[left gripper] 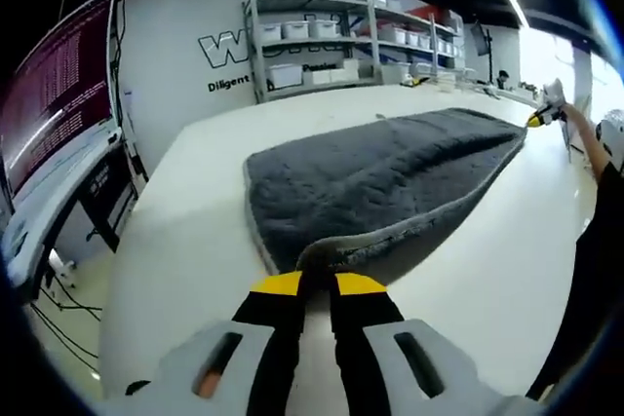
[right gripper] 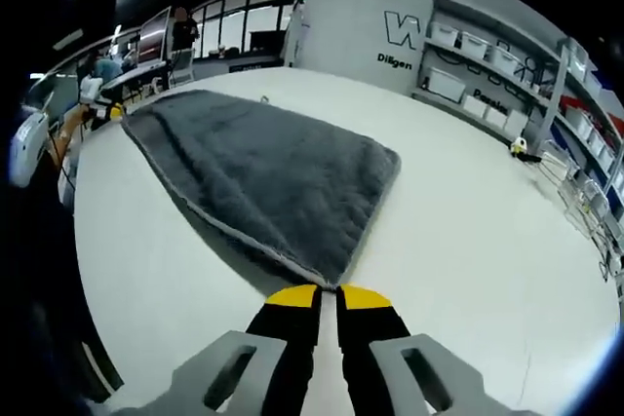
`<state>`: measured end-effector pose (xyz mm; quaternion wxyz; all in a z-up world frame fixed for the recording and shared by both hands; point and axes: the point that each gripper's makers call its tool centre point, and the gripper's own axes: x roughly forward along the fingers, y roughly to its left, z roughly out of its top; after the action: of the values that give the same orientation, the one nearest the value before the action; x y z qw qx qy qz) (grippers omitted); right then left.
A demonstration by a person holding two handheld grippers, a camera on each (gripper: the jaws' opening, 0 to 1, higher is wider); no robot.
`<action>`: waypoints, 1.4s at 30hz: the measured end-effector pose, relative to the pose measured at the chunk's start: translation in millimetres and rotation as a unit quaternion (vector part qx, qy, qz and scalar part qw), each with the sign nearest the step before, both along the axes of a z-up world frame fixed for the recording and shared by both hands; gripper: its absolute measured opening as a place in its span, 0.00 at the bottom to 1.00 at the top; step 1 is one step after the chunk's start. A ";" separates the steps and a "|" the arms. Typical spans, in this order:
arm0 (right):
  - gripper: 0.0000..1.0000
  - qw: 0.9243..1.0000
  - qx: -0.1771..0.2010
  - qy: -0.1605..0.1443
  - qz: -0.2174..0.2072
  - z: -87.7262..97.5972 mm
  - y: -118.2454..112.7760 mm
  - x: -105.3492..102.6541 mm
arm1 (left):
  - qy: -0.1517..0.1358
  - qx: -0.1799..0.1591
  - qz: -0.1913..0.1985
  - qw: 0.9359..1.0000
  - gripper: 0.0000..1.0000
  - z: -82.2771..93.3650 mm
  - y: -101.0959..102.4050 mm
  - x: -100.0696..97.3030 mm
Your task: Open the folded towel by lifting each exposed corner and separating the folded layers until the towel lies flat within the target outline without major curled edges
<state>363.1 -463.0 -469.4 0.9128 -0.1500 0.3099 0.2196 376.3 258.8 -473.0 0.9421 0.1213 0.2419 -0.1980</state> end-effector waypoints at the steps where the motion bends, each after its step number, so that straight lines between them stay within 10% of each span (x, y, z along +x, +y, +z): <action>1: 0.08 1.000 -0.001 -0.001 0.002 0.4 0.3 -1.2 | -0.001 0.001 -0.003 1.000 0.18 0.0 -1.8 -1.8; 12: 0.74 0.999 0.011 -0.024 0.028 21.8 10.1 -10.2 | -0.095 -0.085 -0.070 0.989 0.48 53.9 -33.2 -8.7; 16: 0.99 0.999 0.011 -0.030 0.025 27.4 13.1 -4.3 | -0.115 -0.124 -0.078 0.983 0.73 70.6 -44.8 -0.7; 20: 0.99 0.999 0.017 -0.035 0.025 33.2 18.9 5.2 | -0.122 -0.124 -0.065 0.983 0.96 74.3 -46.5 16.1; 28: 0.99 0.997 0.014 -0.067 0.048 51.3 32.9 35.1 | -0.118 -0.154 -0.066 0.979 0.99 68.5 -61.0 54.8; 42: 0.92 0.994 -0.039 -0.086 0.059 67.1 56.8 96.1 | -0.085 -0.106 -0.071 0.988 0.96 60.1 -80.2 105.8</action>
<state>459.2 -406.2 -402.3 0.9150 -0.2218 0.2291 0.2472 482.1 178.6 -412.9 0.9504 0.0541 0.1295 -0.2774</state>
